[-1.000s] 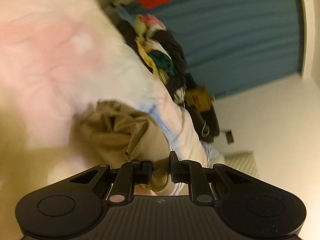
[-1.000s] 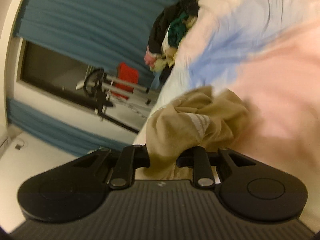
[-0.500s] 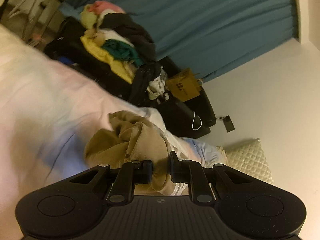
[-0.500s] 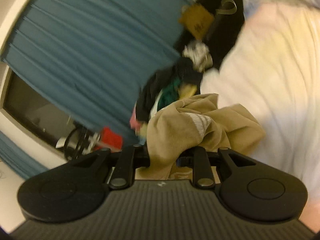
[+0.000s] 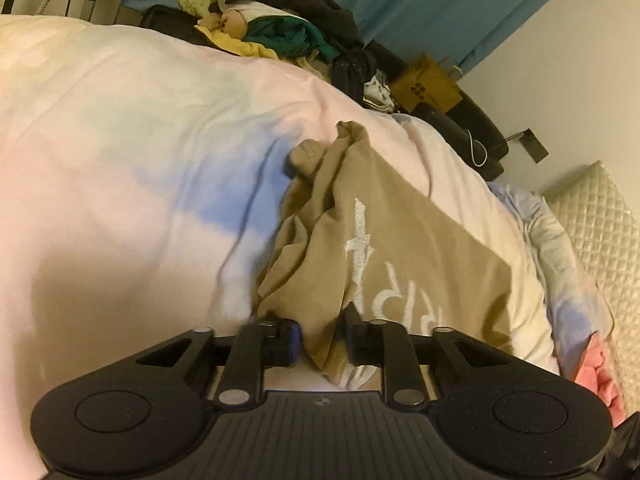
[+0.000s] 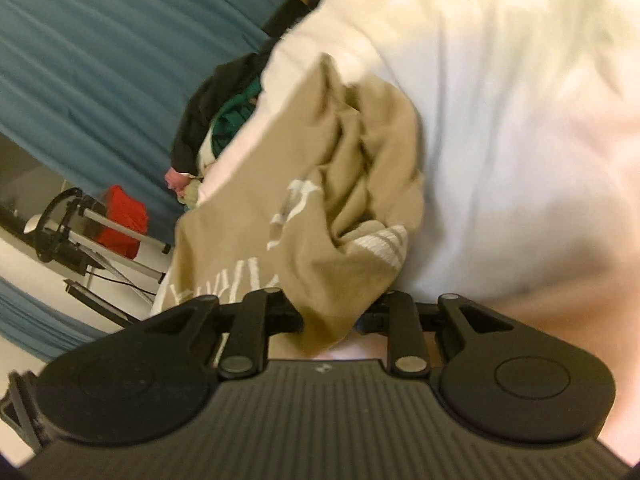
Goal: Fold clothes
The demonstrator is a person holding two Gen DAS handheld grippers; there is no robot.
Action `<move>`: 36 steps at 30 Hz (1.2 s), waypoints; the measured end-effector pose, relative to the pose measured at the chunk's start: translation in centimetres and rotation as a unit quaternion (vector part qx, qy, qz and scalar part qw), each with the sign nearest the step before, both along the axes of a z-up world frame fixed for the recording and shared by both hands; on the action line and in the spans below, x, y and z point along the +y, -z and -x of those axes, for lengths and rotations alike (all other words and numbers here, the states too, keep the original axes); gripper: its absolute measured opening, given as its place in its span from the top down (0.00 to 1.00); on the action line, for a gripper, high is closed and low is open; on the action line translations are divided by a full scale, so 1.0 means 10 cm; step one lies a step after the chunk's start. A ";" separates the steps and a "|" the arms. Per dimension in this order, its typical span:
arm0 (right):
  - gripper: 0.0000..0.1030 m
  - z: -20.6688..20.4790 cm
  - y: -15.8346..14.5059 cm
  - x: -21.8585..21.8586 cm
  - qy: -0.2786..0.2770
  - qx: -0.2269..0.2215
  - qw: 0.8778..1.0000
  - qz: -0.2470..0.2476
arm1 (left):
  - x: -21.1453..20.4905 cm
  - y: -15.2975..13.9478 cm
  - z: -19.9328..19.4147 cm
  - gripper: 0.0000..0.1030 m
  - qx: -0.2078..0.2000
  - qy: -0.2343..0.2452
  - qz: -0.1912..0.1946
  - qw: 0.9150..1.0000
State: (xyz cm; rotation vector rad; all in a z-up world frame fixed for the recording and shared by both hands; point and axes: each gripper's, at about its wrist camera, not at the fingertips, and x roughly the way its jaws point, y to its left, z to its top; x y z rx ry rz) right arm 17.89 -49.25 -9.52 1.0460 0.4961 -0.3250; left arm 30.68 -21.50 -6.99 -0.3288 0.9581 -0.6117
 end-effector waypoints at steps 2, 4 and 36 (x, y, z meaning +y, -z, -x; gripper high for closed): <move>0.73 0.05 -0.02 0.00 0.009 0.007 1.000 -0.015 | 0.04 -0.08 0.06 0.70 -0.010 0.007 -0.017 1.000; 0.73 0.12 -0.19 0.06 0.010 0.032 0.999 -0.007 | 0.07 -0.24 0.14 0.69 -0.024 0.013 -0.033 0.999; 0.13 2.23 -2.24 2.04 -0.057 -0.072 0.927 0.365 | 1.51 -2.21 3.22 0.00 -0.335 0.055 -0.062 0.938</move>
